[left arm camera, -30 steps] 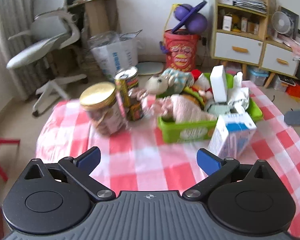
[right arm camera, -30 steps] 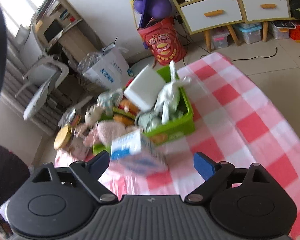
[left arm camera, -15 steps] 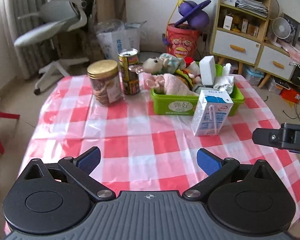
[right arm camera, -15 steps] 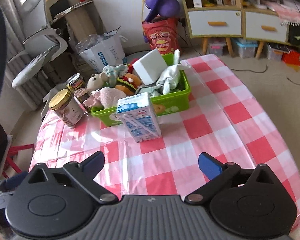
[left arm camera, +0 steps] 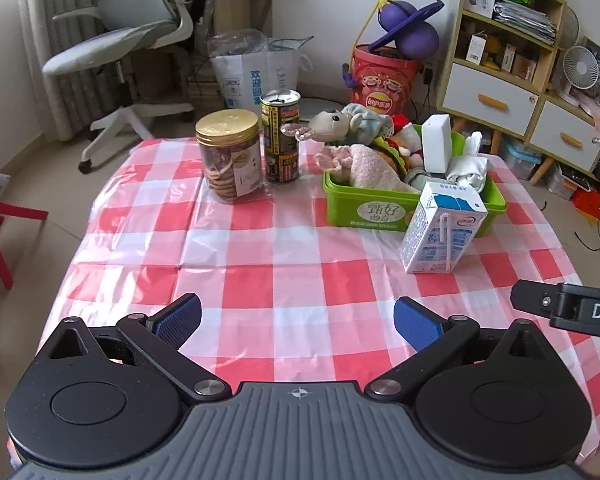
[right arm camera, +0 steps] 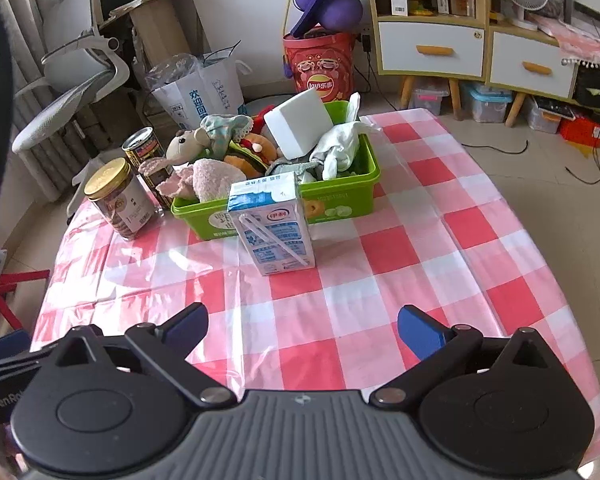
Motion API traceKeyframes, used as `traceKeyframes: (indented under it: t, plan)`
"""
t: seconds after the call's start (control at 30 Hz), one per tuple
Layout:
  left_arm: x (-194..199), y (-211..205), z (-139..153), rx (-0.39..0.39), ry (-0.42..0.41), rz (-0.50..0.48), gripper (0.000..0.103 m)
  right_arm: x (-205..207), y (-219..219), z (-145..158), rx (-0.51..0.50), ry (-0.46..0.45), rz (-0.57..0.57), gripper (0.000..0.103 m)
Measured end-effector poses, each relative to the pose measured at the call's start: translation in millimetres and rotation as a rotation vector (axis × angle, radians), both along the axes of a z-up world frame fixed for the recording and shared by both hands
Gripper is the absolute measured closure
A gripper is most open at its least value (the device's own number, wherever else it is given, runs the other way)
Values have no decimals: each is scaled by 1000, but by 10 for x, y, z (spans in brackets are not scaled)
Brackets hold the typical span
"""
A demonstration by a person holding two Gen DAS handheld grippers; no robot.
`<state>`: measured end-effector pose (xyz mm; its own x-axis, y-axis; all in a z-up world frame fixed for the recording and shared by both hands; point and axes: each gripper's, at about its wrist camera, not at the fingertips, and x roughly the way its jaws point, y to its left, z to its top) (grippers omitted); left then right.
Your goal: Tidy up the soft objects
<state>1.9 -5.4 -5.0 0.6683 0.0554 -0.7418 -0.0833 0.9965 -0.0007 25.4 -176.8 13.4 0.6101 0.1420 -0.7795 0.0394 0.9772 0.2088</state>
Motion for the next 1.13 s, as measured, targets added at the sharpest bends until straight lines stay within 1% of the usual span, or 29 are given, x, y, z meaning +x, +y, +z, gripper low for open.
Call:
traceKeyframes:
  t: [0.17, 0.3, 0.4, 0.67, 1.0, 1.13]
  plan:
    - [19, 12, 2, -7, 5, 23, 5, 13, 7, -1, -2, -1, -10, 24]
    - [24, 17, -5, -2, 7, 24, 5, 5, 45, 9, -9, -12, 16, 24]
    - [33, 22, -5, -5, 11, 31, 5, 14, 45, -8, -11, 0, -1, 24]
    - [35, -3, -12, 0, 16, 32, 5, 22, 55, -7, 1, -2, 2, 24]
    - [52, -33, -33, 13, 27, 30, 5, 34, 15, -61, -1, 18, -13, 24]
    - [74, -35, -67, 22, 43, 29, 5, 51, 0, -113, -7, 26, -16, 24]
